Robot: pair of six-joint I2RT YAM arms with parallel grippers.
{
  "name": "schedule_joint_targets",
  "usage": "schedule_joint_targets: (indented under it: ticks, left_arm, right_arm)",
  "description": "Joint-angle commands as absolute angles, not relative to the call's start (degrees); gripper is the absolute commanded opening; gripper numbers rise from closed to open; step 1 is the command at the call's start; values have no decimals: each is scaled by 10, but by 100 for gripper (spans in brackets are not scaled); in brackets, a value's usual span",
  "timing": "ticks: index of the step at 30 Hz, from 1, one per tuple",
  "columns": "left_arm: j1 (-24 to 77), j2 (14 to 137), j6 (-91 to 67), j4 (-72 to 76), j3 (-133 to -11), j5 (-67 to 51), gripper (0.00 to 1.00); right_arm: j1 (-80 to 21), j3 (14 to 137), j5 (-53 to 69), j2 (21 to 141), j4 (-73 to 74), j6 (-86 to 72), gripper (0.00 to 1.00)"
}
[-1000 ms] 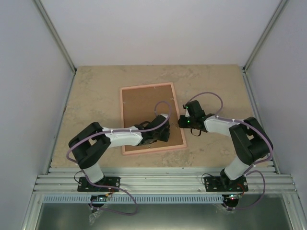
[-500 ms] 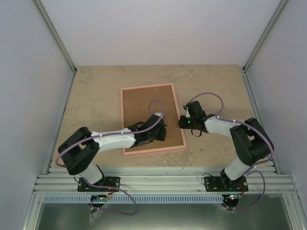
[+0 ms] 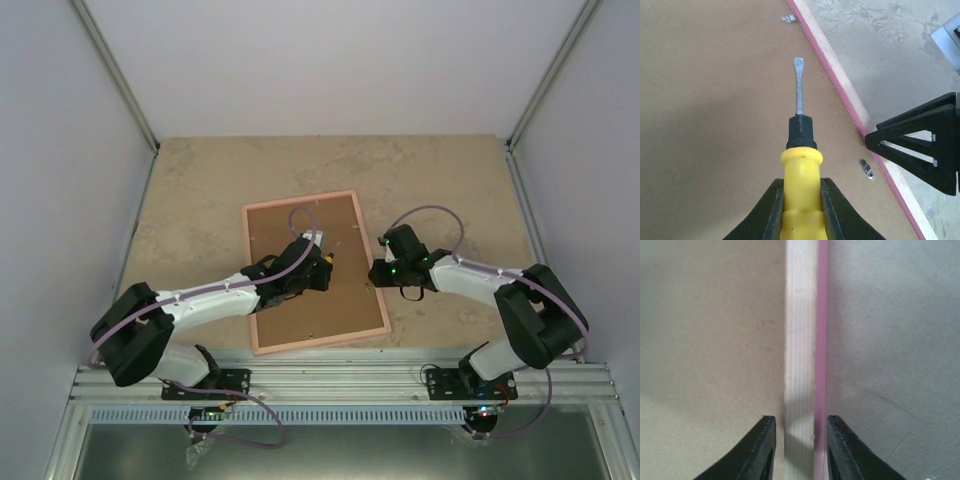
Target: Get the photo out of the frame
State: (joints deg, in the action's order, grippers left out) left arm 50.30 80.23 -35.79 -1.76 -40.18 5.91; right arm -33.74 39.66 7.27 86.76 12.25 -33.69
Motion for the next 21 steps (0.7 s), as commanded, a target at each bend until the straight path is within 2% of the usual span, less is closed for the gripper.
schedule_joint_targets:
  ticks: [1, 7, 14, 21]
  left_arm:
    - [496, 766, -340, -17, -382, 61, 0]
    - [490, 750, -327, -24, -368, 66, 0]
    - [490, 747, -317, -18, -366, 56, 0]
    - [490, 769, -309, -22, -386, 49, 0]
  right_arm:
    - [-341, 414, 91, 845, 147, -326, 34]
    - [-331, 486, 59, 866, 163, -288, 47]
    - [-307, 581, 52, 969, 169, -261, 47]
    - [-302, 609, 40, 1021, 155, -260, 45]
